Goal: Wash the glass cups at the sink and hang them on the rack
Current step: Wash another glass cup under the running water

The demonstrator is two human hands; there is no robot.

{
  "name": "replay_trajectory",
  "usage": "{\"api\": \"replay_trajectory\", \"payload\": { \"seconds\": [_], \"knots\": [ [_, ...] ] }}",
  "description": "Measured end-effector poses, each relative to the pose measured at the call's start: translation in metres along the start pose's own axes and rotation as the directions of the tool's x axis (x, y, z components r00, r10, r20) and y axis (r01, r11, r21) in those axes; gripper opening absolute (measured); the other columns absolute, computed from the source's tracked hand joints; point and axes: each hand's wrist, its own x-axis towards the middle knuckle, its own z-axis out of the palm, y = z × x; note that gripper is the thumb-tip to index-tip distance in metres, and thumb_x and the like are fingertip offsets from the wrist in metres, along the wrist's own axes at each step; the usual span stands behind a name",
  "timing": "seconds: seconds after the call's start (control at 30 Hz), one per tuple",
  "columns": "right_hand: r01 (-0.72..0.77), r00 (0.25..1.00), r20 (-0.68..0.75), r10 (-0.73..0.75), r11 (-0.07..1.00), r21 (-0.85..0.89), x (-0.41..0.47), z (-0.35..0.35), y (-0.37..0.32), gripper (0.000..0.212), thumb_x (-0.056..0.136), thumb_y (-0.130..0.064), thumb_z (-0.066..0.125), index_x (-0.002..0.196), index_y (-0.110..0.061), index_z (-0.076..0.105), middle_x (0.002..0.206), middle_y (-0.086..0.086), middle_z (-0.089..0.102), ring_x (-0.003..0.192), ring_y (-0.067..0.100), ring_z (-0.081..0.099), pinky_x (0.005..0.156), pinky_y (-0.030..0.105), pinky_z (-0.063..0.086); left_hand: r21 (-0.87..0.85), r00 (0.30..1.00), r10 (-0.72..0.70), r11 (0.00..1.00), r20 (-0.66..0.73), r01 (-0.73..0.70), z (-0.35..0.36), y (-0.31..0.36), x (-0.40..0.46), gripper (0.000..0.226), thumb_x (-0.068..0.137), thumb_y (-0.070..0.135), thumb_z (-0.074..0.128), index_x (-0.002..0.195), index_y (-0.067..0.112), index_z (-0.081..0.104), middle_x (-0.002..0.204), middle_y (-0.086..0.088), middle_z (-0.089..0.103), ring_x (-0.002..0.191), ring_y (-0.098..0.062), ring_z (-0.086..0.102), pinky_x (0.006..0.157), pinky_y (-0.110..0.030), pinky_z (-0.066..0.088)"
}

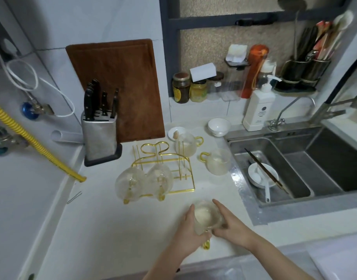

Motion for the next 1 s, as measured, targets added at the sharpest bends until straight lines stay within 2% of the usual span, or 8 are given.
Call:
{"api": "replay_trajectory", "payload": {
  "seconds": [0.1,0.2,0.37,0.53,0.63,0.77,0.9,1.0],
  "knots": [
    [-0.003,1.0,0.009,0.002,0.997,0.082,0.004,0.003,0.002,0.101,0.07,-0.022,0.074,0.15,-0.027,0.013,0.15,-0.01,0.024,0.139,0.005,0.022,0.117,0.035,0.029,-0.036,1.0,-0.024,0.999,0.002,0.024,0.002,0.001,0.001,0.098,0.073,0.037,0.075,0.149,0.023,0.015,0.153,0.004,0.023,0.142,-0.014,0.026,0.111,-0.023,0.029],
    [-0.007,1.0,-0.023,0.01,0.992,0.127,0.006,0.0,0.005,0.108,0.062,-0.034,0.081,0.149,-0.028,0.018,0.148,-0.008,0.03,0.138,0.011,0.032,0.112,0.035,0.037,-0.032,1.0,-0.029,0.999,-0.004,0.028,0.002,0.005,0.006,0.099,0.082,0.025,0.071,0.153,0.015,0.002,0.154,0.001,0.017,0.142,-0.014,0.021,0.097,-0.012,0.023],
    [0.03,0.996,-0.085,-0.016,0.985,0.168,0.006,-0.021,0.007,0.093,0.073,-0.014,0.081,0.146,-0.025,0.024,0.141,-0.008,0.038,0.13,0.007,0.039,0.088,0.008,0.044,-0.054,1.0,0.018,0.998,-0.021,-0.019,0.003,0.033,0.01,0.111,0.068,0.039,0.071,0.153,0.02,0.002,0.156,0.003,0.017,0.142,-0.013,0.021,0.111,-0.025,0.03],
    [0.089,0.979,-0.2,-0.033,0.956,0.278,-0.011,-0.059,0.007,0.088,0.071,-0.021,0.083,0.142,-0.033,0.032,0.138,-0.015,0.042,0.128,0.002,0.04,0.088,0.008,0.041,0.005,0.991,0.129,0.992,-0.022,-0.129,0.012,0.07,0.022,0.107,0.073,0.028,0.071,0.153,0.023,0.001,0.157,0.003,0.016,0.144,-0.015,0.017,0.106,-0.022,0.031],
    [0.14,0.966,-0.252,-0.055,0.932,0.333,-0.027,-0.089,0.012,0.077,0.073,-0.018,0.081,0.131,-0.043,0.037,0.129,-0.022,0.047,0.12,-0.006,0.045,0.082,0.006,0.044,0.015,0.985,0.169,0.985,-0.014,-0.169,0.028,0.102,0.028,0.113,0.063,0.041,0.068,0.153,0.027,0.0,0.155,0.003,0.018,0.143,-0.017,0.017,0.114,-0.037,0.03],
    [0.163,0.948,-0.318,-0.027,0.898,0.41,-0.047,-0.137,0.034,0.08,0.073,-0.011,0.081,0.133,-0.039,0.037,0.128,-0.015,0.051,0.114,-0.009,0.048,0.086,0.013,0.047,-0.021,0.98,0.2,0.98,-0.001,-0.2,0.063,0.144,0.038,0.103,0.056,0.046,0.068,0.143,0.046,0.013,0.133,0.008,0.037,0.13,-0.014,0.034,0.101,-0.042,0.046],
    [0.206,0.919,-0.393,-0.035,0.892,0.402,-0.072,-0.19,0.057,0.072,0.073,-0.008,0.08,0.128,-0.035,0.043,0.124,-0.01,0.054,0.101,-0.016,0.054,0.079,0.009,0.047,-0.124,0.958,0.282,0.954,0.05,-0.274,0.107,0.188,0.05,0.068,0.062,0.027,0.072,0.112,0.056,0.034,0.108,0.024,0.053,0.092,0.014,0.059,0.073,-0.015,0.054],
    [0.225,0.893,-0.448,-0.046,0.908,0.355,-0.087,-0.229,0.079,0.073,0.07,-0.015,0.083,0.127,-0.04,0.044,0.129,-0.012,0.047,0.114,-0.007,0.049,0.092,0.016,0.046,-0.199,0.951,0.297,0.94,0.082,-0.277,0.143,0.216,0.061,0.092,0.063,0.036,0.08,0.14,0.041,0.03,0.13,0.008,0.054,0.097,-0.007,0.066,0.076,-0.033,0.057]
  ]
}}
